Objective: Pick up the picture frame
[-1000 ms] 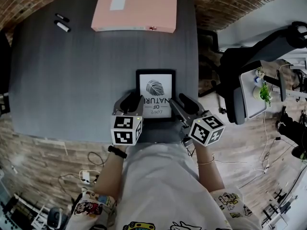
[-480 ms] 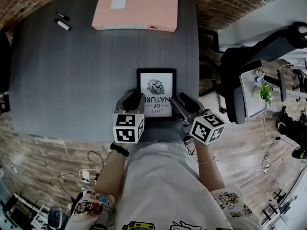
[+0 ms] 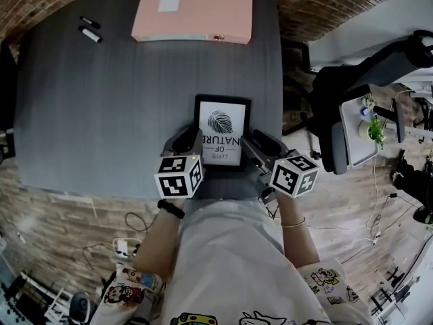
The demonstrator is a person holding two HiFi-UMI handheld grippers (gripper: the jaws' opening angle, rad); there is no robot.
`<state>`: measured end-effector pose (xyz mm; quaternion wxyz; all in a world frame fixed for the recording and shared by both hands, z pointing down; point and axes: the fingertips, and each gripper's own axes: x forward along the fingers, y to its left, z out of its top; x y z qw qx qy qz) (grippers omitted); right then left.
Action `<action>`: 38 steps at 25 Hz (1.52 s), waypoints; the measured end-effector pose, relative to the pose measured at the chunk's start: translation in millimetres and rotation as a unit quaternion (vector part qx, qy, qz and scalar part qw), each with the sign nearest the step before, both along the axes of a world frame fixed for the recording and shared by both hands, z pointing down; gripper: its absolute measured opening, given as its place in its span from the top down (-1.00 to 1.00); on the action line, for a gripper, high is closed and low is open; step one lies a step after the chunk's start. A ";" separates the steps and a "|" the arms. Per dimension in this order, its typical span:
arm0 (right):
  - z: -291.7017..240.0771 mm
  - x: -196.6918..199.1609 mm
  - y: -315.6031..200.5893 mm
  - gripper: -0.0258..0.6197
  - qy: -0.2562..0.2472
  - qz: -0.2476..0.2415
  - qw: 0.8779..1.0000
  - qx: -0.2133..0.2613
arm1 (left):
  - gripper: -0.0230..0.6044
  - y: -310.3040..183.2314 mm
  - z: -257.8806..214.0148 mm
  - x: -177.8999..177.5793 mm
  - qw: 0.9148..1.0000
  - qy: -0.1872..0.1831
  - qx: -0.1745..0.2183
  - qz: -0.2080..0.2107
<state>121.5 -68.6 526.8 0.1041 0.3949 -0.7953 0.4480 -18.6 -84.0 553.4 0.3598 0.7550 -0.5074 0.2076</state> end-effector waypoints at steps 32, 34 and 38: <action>-1.5 -28.1 -4.4 0.34 -0.216 -0.089 0.952 -0.196 | 0.67 -0.9 -2.3 -1.4 0.995 0.085 -0.060 -0.009; -5.4 -28.7 -7.4 0.35 -0.231 -0.095 0.950 -0.189 | 0.67 0.7 -1.3 -1.5 0.994 0.091 -0.066 -0.009; -12.3 -29.7 -8.7 0.41 -0.257 -0.093 0.942 -0.193 | 0.67 -0.3 -4.6 -1.7 0.993 0.095 -0.067 -0.009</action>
